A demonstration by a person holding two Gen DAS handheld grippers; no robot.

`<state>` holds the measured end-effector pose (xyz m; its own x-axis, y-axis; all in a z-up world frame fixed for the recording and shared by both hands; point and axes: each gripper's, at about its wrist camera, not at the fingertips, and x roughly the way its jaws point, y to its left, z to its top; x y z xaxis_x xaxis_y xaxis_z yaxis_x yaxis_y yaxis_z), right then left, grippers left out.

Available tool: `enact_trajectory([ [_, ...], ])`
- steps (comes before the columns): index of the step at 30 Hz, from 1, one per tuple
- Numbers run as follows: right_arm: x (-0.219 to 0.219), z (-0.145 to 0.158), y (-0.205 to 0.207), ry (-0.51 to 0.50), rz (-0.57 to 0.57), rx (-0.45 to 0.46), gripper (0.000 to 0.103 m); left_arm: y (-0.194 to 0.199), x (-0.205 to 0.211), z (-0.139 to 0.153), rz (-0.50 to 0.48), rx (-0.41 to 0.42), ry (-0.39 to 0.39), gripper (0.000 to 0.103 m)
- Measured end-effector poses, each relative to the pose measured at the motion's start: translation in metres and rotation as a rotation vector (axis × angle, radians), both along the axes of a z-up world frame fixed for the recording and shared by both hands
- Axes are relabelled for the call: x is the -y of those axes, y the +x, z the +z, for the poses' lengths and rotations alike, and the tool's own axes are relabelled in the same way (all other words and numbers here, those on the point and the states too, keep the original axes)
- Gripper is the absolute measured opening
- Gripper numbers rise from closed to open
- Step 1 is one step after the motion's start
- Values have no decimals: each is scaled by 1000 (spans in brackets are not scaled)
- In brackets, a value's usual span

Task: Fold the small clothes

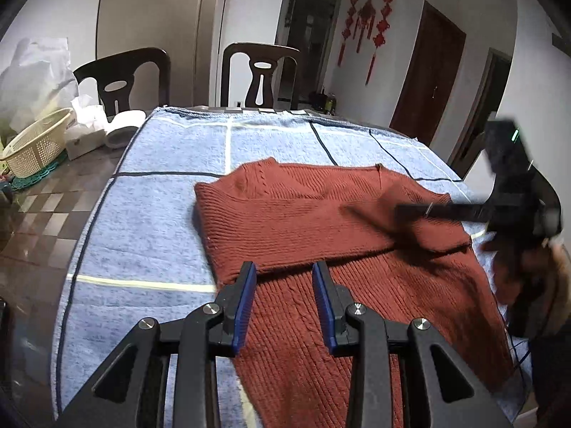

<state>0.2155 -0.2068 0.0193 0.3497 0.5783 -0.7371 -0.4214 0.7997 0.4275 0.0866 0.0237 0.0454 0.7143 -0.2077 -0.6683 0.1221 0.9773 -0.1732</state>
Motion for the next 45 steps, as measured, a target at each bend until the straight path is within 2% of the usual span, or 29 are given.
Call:
enact_trajectory([
  [3,12,14,-17,40,28,41,22,2,0,7,-7,10,-4,35],
  [6,36,25,-27,27,-38,104,22,13,7,12,-37,11,-20,35],
  [9,62,9,-26,-52,-125,61,22,31,21,11,-79,-6,-36,35],
  [11,71,-7,-25,-125,-145,15,21,45,34,9,-110,-30,-44,35],
  [13,78,-5,-34,-85,-137,33,21,57,45,4,-144,-60,-57,35],
  [18,86,0,-43,-123,-125,74,21,85,66,-18,-159,-159,-54,35],
  [23,103,9,-42,-86,-166,121,21,99,78,-35,-174,-215,-72,35],
  [25,104,7,-36,-96,-186,120,21,100,84,-36,-188,-202,-64,32],
  [26,107,4,-33,-99,-200,110,21,99,86,-36,-199,-200,-66,10],
  [27,111,3,-31,-99,-211,102,21,101,89,-35,-213,-202,-70,6],
  [33,123,-5,-21,-112,-253,95,21,98,83,-1,-225,-59,-115,5],
  [34,123,-6,-19,-111,-253,91,21,100,81,-3,-214,-63,-107,5],
  [37,122,0,-17,-122,-244,103,21,111,76,-25,-194,-140,-69,6],
  [39,122,7,-15,-141,-249,129,21,111,74,-36,-176,-163,-45,9],
  [42,125,10,-3,-144,-263,143,21,105,68,-28,-153,-146,-58,10],
  [45,131,2,17,-164,-286,117,21,97,66,-16,-133,-92,-44,10],
])
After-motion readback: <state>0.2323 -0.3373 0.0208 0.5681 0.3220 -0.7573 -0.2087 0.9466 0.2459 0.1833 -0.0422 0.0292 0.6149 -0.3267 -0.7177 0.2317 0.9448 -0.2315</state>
